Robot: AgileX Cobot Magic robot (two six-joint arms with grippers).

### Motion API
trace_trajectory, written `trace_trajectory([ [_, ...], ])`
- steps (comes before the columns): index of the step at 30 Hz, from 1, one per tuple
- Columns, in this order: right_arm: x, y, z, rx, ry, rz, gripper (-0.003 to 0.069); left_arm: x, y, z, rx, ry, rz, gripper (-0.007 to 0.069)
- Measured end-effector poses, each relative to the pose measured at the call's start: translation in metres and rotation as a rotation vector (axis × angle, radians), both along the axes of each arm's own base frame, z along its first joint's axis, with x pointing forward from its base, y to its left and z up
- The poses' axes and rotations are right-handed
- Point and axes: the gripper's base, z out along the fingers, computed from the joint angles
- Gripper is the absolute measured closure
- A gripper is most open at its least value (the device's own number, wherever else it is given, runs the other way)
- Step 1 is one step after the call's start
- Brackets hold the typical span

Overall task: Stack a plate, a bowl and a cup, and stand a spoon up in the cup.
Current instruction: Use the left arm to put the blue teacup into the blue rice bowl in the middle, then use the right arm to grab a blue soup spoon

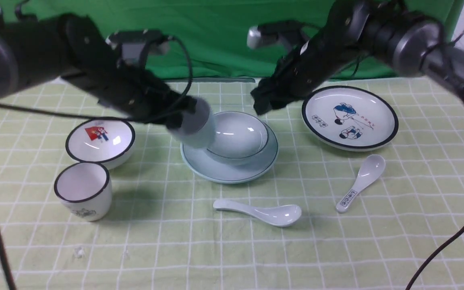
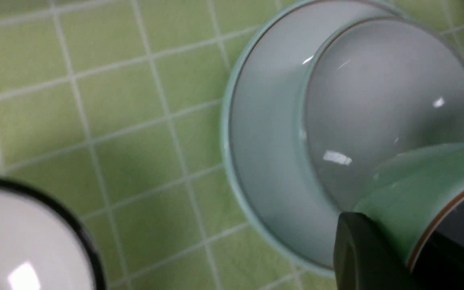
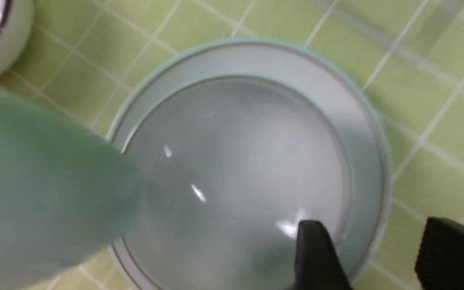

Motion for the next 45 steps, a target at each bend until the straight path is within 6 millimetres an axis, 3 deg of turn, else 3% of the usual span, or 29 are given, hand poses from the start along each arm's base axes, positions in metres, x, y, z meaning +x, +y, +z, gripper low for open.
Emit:
trace_trajectory([
  [2,-0.006,-0.008,0.02,-0.027,-0.04,0.007,0.0277,0.009,-0.013,-0.001,0.008,0.014,-0.043,0.0628],
  [5,-0.013,-0.019,0.033,-0.083,-0.029,0.019,0.0275,0.028,-0.034,-0.014,0.051,0.047,-0.111,0.0628],
  [10,-0.026,-0.024,0.026,-0.145,0.107,0.047,0.0275,0.052,-0.052,-0.036,0.143,0.123,-0.146,0.0628],
  [17,-0.047,0.004,0.017,-0.202,0.15,0.185,0.0268,0.071,-0.059,-0.044,0.175,0.162,-0.146,0.0607],
  [22,-0.066,0.026,0.01,-0.216,0.157,0.327,0.0211,0.069,-0.062,-0.041,0.178,0.171,-0.157,0.0447],
  [24,-0.073,0.031,0.003,-0.193,0.187,0.365,0.0175,0.065,-0.059,-0.027,0.195,0.151,-0.159,0.0354],
  [25,-0.073,0.031,0.002,-0.191,0.19,0.366,0.0172,0.065,-0.058,-0.024,0.197,0.147,-0.159,0.0354],
  [27,-0.08,0.034,-0.004,-0.194,0.205,0.408,0.0144,0.053,-0.049,0.015,0.236,0.076,-0.155,0.0266],
  [29,-0.085,0.035,-0.005,-0.2,0.201,0.437,0.0141,0.041,-0.041,0.044,0.275,0.034,-0.15,0.0248],
  [34,-0.091,0.037,-0.001,-0.202,0.172,0.48,0.0141,0.004,-0.015,0.098,0.348,-0.001,-0.108,0.0309],
  [38,-0.089,0.038,-0.015,-0.195,0.15,0.453,0.0141,-0.028,0.003,0.115,0.297,0.021,-0.077,0.0409],
  [39,-0.088,0.038,-0.028,-0.201,0.146,0.446,0.0148,-0.048,0.01,0.119,0.276,0.037,-0.074,0.0461],
  [40,-0.089,0.038,-0.031,-0.205,0.149,0.449,0.015,-0.051,0.011,0.119,0.269,0.037,-0.074,0.0468],
  [45,-0.084,0.038,-0.073,-0.23,0.095,0.43,0.0211,-0.133,0.031,0.113,0.194,0.001,-0.059,0.0589],
])
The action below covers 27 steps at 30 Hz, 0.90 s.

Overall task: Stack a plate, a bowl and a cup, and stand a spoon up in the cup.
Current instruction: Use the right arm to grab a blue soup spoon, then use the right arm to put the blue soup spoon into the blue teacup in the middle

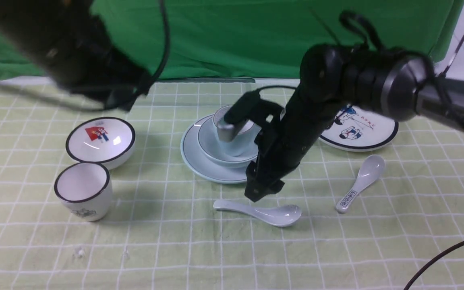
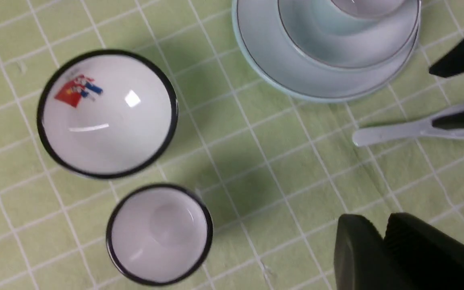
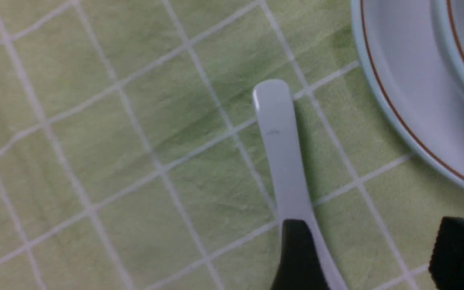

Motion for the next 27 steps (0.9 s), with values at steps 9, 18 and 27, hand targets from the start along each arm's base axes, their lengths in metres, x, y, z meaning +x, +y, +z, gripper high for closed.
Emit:
trace_trajectory([
  [9,-0.003,0.017,-0.028,-0.023,-0.04,0.082,0.0224,-0.106,0.035,-0.067,-0.014,-0.089,0.04,0.0611],
  [18,-0.012,0.036,-0.038,-0.065,-0.095,0.163,0.0458,-0.115,0.04,-0.101,-0.03,-0.196,0.057,0.0611],
  [27,-0.004,0.04,0.036,0.128,-0.299,0.021,0.0498,-0.108,0.037,-0.1,-0.067,-0.245,0.071,0.0611],
])
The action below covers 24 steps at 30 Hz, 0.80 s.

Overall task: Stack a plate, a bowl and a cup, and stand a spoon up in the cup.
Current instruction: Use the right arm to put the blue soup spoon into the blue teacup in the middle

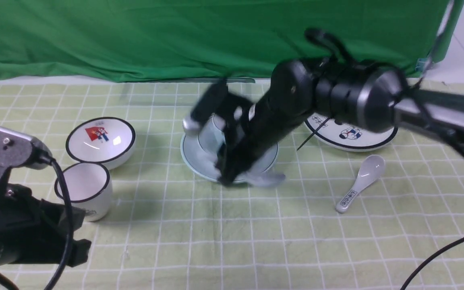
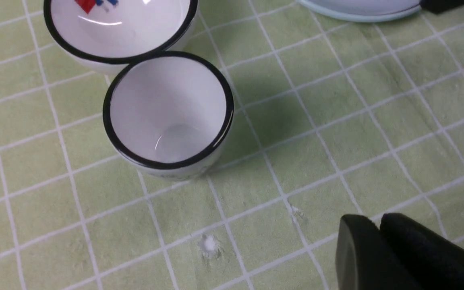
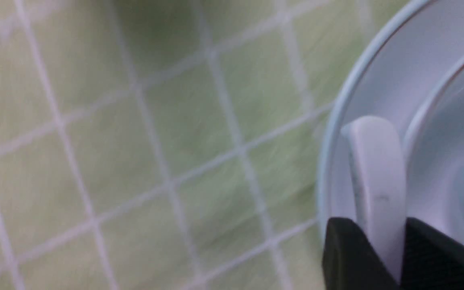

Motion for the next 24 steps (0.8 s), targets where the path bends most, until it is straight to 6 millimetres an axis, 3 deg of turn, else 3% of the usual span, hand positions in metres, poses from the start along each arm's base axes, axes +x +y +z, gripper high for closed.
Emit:
trace_trajectory([
  [2,0.008,-0.001,0.034,0.131,-0.168,-0.073,0.0498,0.001,-0.001,0.001,-0.012,-0.018,0.003,0.0611],
  [5,0.02,-0.001,0.049,0.243,-0.304,-0.164,0.0498,0.002,-0.001,0.002,-0.017,-0.024,0.004,0.0609],
  [8,0.03,-0.001,0.046,0.322,-0.344,-0.249,0.0498,0.002,-0.001,0.002,-0.022,-0.025,0.005,0.0608],
  [16,0.051,0.005,0.008,0.404,-0.365,-0.375,0.0473,0.002,-0.002,0.003,-0.044,-0.027,0.01,0.0598],
  [22,0.051,0.005,0.008,0.403,-0.362,-0.374,0.0344,0.002,-0.002,0.004,-0.059,-0.036,0.014,0.0591],
  [24,0.046,0.002,0.02,0.388,-0.354,-0.348,0.0357,0.003,-0.003,0.004,-0.06,-0.042,0.014,0.059],
])
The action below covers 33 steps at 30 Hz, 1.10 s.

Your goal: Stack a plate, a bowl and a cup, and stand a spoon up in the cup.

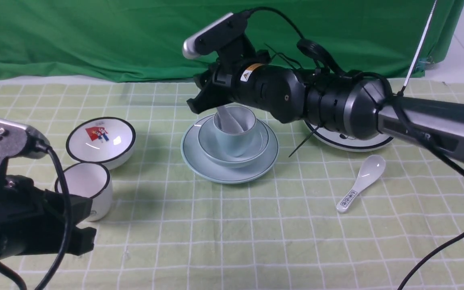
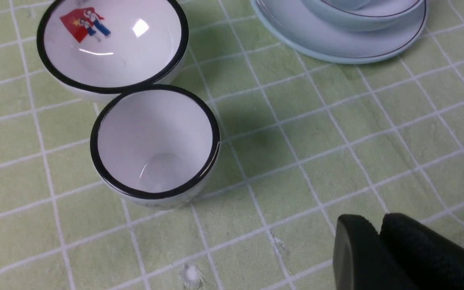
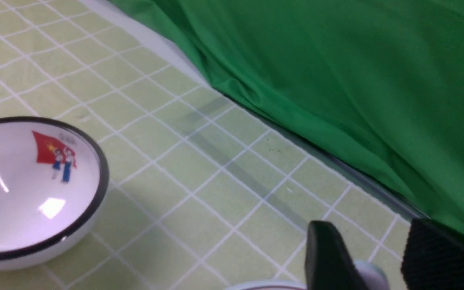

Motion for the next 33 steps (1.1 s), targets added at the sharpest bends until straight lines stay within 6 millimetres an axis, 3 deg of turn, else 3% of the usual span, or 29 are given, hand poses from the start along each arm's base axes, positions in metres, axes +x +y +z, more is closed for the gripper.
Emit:
trace_trajectory([
  [2,-0.007,-0.006,0.015,-0.021,0.021,0.028,0.0393,0.001,0.0,0.001,-0.002,-0.009,0.001,0.0589],
  [6,-0.037,-0.044,0.092,-0.085,0.009,0.091,0.0518,0.002,0.0,0.002,0.001,-0.033,0.001,0.0586],
  [10,-0.081,-0.106,0.174,-0.101,-0.055,0.044,0.0634,0.003,0.0,0.003,-0.001,-0.05,0.003,0.058],
  [11,-0.08,-0.107,0.174,-0.102,-0.055,0.041,0.0634,0.003,0.0,0.004,-0.001,-0.052,0.003,0.058],
  [12,-0.1,-0.131,0.202,-0.096,-0.092,0.004,0.0648,0.003,0.0,0.004,-0.003,-0.058,0.004,0.058],
  [14,-0.129,-0.158,0.23,-0.08,-0.143,-0.036,0.0649,0.004,0.0,0.005,-0.005,-0.07,0.005,0.0578],
  [18,-0.19,-0.201,0.256,-0.047,-0.236,-0.103,0.065,0.006,0.0,0.008,-0.016,-0.115,0.009,0.057],
  [19,-0.193,-0.203,0.257,-0.046,-0.241,-0.109,0.065,0.006,0.0,0.009,-0.016,-0.117,0.009,0.057],
  [21,-0.226,-0.22,0.256,-0.031,-0.295,-0.135,0.065,0.007,0.0,0.01,-0.02,-0.129,0.011,0.0568],
  [23,-0.267,-0.238,0.242,-0.003,-0.368,-0.157,0.065,0.007,0.0,0.01,-0.021,-0.132,0.012,0.0566],
  [25,-0.292,-0.249,0.224,0.012,-0.398,-0.167,0.065,0.007,0.0,0.01,-0.021,-0.133,0.012,0.0566],
  [29,-0.327,-0.263,0.166,0.023,-0.372,-0.174,0.065,0.007,0.0,0.01,-0.022,-0.134,0.012,0.0562],
  [33,-0.343,-0.269,0.116,0.049,-0.295,-0.179,0.0649,0.007,0.0,0.01,-0.023,-0.141,0.013,0.0562],
])
